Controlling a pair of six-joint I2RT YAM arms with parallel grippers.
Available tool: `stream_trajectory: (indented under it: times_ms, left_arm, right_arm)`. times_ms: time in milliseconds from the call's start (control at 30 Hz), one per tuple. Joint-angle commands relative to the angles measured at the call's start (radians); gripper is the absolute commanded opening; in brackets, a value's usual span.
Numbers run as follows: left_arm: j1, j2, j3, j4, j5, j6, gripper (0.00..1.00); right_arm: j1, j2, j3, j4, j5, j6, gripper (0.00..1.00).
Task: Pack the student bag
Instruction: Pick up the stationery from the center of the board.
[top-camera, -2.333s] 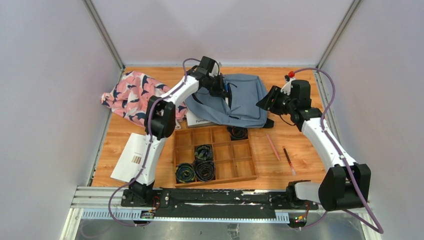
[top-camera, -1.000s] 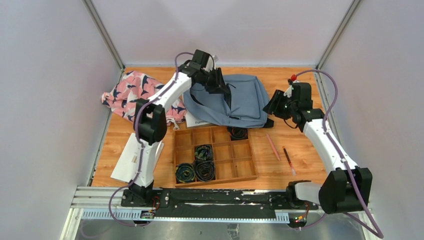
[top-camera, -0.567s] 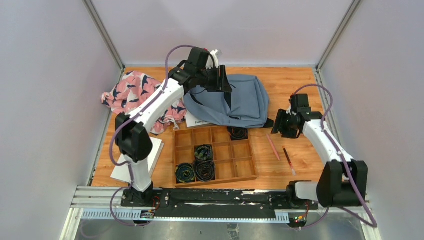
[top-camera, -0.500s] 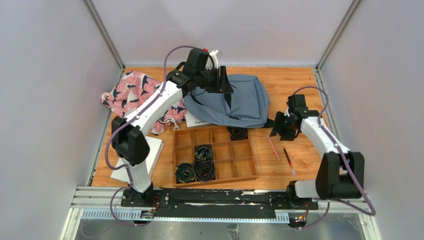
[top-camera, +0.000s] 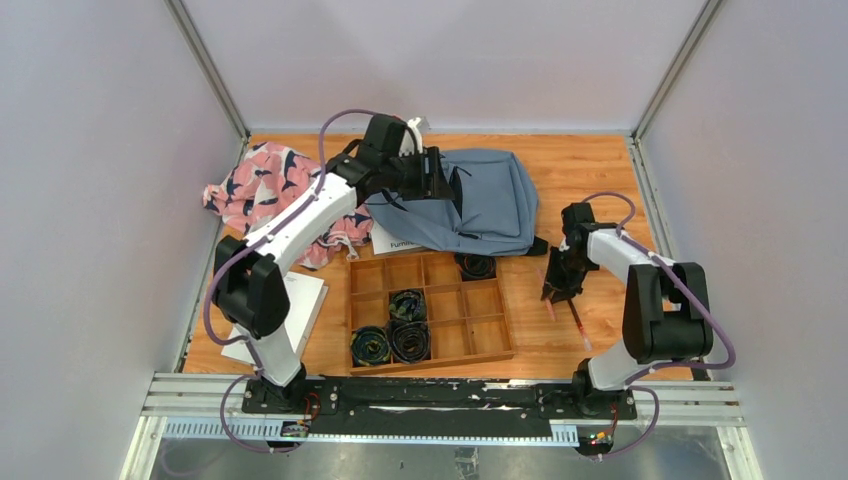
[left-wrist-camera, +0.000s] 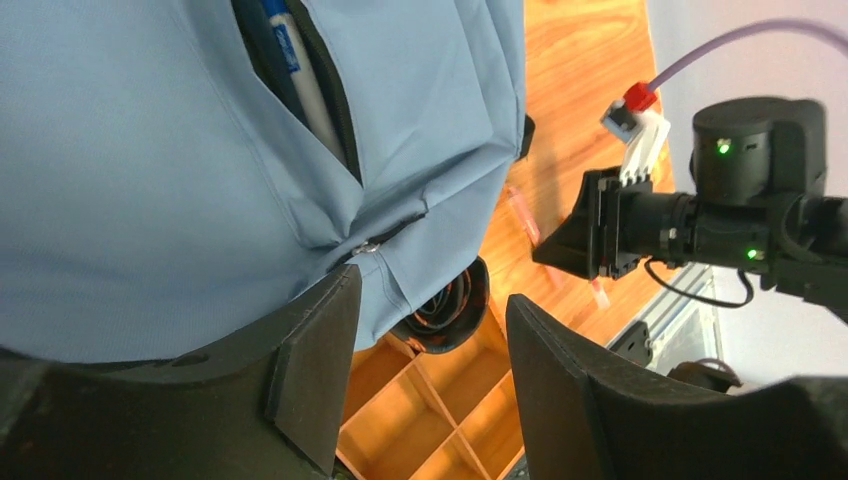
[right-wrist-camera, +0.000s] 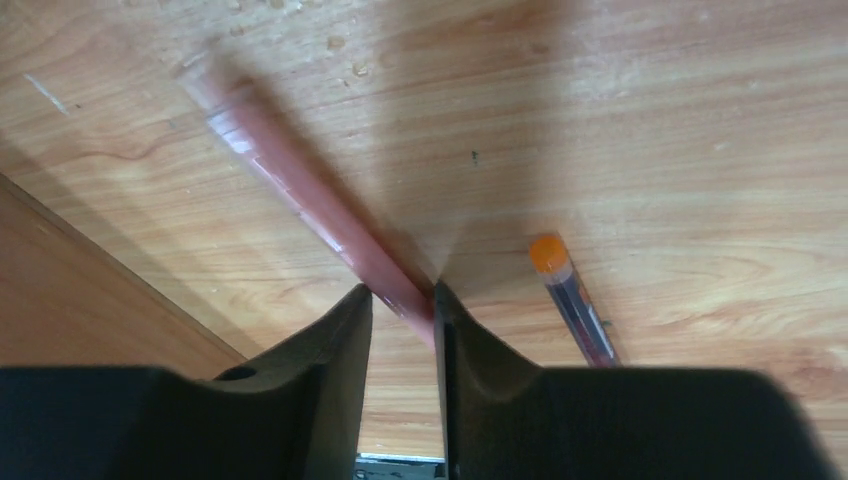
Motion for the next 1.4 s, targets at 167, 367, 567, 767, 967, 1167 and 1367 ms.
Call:
stream_trajectory:
  times_ms: [167,367,567,767,967,1167,1367]
  left_arm:
    - [0.084,-0.146,-0.073,0.132,0.012,-0.06,0.61]
    - [0.08,-0.127,-0.132,0.183,0.085,-0.126,0.61]
    - [0.023,-0.074,-0.233,0.454,0.409,-0.185,0.69]
    - [-0.018,-0.009,-0.212,0.548,0.527,-0.197,0.71]
    - [-0.043,0.027,-0.198,0.574,0.51,-0.224,0.69]
    - [-0.064,0.039,-0.204,0.575,0.455,-0.249,0.65]
    - [-0.093,0.065,-0.187,0.58,0.43,-0.279,0.46]
  right_arm:
    - [0.043,0.025,-0.02,0.005,0.044,0.015,0.0]
    - [0.043,-0.212,0.026,0.049,-0.128,-0.025,0.0]
    - [0.044,-0.389,0.031,0.317,-0.533,0.033,0.0]
    - [0.115,-0.363,0.085,0.402,-0.712,0.071,0.0]
    - [0.183,-0.332,0.096,0.492,-0.737,0.127,0.0]
    - [0.218,-0.324,0.115,0.479,-0.712,0.114,0.0]
    - [0.235,-0.315,0.123,0.476,-0.706,0.108,0.0]
